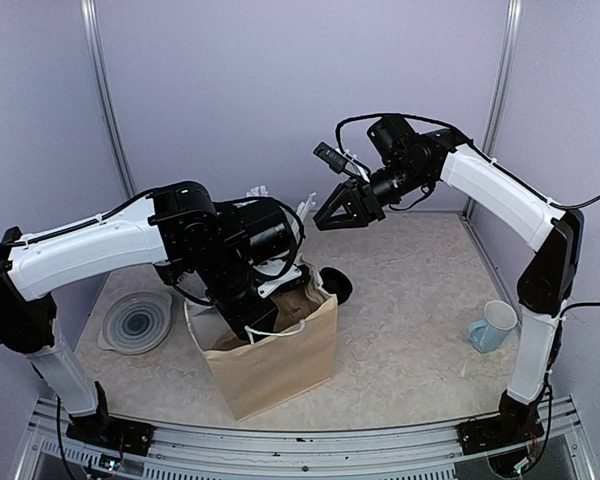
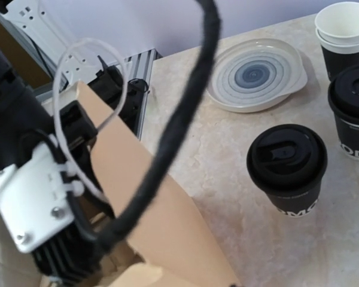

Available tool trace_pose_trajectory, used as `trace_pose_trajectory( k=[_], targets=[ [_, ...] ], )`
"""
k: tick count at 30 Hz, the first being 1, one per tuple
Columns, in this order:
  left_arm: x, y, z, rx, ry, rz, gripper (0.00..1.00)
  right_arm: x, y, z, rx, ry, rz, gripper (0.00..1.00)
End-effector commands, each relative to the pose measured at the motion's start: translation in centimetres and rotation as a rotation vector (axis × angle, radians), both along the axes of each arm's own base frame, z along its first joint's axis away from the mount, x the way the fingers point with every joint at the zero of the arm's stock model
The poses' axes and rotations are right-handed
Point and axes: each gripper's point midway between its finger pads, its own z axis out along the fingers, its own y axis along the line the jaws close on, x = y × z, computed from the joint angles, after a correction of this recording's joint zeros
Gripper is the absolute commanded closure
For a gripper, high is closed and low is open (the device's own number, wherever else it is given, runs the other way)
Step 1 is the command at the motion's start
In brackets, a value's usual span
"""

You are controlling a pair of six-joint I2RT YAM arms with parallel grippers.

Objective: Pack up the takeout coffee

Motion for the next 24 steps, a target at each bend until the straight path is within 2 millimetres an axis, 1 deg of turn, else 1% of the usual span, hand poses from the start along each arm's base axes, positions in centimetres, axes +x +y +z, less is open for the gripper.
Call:
trace_pose_trajectory(
  k=[1, 7, 12, 16, 20, 22, 24],
  targets=[
    [0.1, 0.7, -1.1, 0.059, 0.033, 0.049, 0.89, -1.0, -0.5, 1.3, 0.033, -0.019, 0.021, 0.65],
    [0.3, 0.6, -3.0, 0.088, 0.034, 0.037, 0.86, -1.0, -0.5, 1.1, 0.027, -0.018, 0.019, 0.65],
    [0.7, 0.2, -3.8, 0.101, 0.013, 0.022, 0.79, -0.9, -0.5, 0.7, 0.017, -0.015, 0.013, 0.65],
    [0.7, 0.0, -4.2, 0.108, 0.017, 0.010, 0.76, -0.9, -0.5, 0.6, 0.013, -0.018, 0.010, 0.65],
    [0.6, -0.4, -4.1, 0.102, 0.022, 0.000, 0.72, -0.9, -0.6, 0.5, 0.009, -0.021, 0.008, 0.65],
    [0.6, -0.5, -3.8, 0.098, 0.017, -0.002, 0.68, -1.0, -0.6, 0.4, 0.008, -0.020, 0.010, 0.65],
    [0.7, -0.8, -3.2, 0.089, 0.004, 0.002, 0.62, -1.0, -0.7, 0.2, 0.003, -0.019, 0.009, 0.65]
  ],
)
